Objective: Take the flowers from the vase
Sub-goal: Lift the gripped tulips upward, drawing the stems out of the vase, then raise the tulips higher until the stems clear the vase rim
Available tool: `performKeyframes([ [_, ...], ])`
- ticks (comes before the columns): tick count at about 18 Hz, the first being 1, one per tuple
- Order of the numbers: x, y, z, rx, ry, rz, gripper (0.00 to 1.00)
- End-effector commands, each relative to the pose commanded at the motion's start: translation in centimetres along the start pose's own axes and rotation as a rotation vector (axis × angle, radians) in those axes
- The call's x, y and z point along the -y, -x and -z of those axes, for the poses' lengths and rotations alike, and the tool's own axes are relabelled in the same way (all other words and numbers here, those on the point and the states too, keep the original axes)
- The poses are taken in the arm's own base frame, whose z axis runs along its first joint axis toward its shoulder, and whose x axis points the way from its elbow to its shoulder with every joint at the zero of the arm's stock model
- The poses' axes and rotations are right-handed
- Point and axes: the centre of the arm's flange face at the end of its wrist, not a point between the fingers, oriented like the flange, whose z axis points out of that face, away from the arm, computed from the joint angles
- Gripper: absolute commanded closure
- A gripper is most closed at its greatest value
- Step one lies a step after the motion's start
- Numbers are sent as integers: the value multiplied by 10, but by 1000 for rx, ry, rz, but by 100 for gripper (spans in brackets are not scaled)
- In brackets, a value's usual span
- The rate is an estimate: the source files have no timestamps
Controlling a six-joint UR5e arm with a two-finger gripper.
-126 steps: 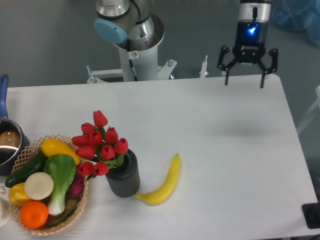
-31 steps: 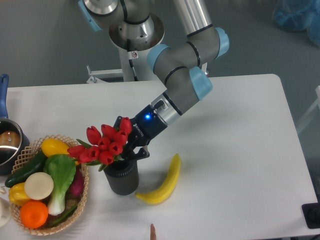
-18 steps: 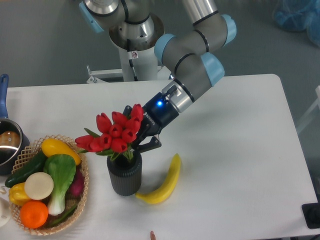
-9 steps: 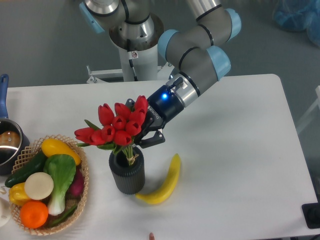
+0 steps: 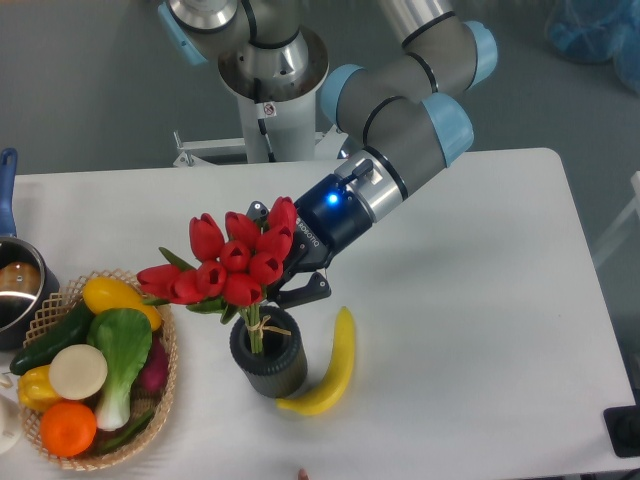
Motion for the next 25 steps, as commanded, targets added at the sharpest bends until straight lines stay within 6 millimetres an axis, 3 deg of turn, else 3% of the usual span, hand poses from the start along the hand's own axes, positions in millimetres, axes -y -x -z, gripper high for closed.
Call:
performKeyframes([
  [9, 2, -3, 7, 13, 1, 26, 69],
  [25, 31, -16, 29, 53, 2, 37, 69],
])
